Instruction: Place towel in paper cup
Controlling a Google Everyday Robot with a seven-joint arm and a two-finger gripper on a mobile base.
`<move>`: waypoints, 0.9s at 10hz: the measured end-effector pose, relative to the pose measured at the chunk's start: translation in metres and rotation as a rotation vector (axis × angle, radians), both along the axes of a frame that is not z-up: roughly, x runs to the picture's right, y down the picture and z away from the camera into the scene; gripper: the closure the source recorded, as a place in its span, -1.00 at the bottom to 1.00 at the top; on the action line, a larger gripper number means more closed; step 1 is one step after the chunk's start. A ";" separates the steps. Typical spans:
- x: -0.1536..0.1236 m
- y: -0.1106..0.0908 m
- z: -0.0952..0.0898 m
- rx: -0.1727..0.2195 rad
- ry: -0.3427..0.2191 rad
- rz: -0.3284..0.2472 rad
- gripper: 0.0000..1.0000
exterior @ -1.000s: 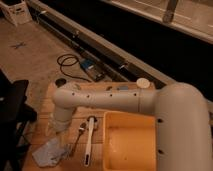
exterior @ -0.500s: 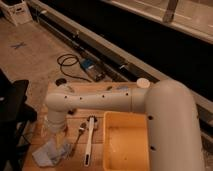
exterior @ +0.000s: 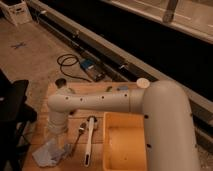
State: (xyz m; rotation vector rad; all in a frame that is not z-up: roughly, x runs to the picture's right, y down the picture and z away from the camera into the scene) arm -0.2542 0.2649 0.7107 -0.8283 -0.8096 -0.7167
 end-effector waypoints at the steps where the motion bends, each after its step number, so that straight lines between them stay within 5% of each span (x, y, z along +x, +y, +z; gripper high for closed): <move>1: -0.001 0.010 0.008 -0.018 0.003 0.002 -0.30; 9: -0.002 0.046 0.031 -0.120 -0.020 0.021 -0.30</move>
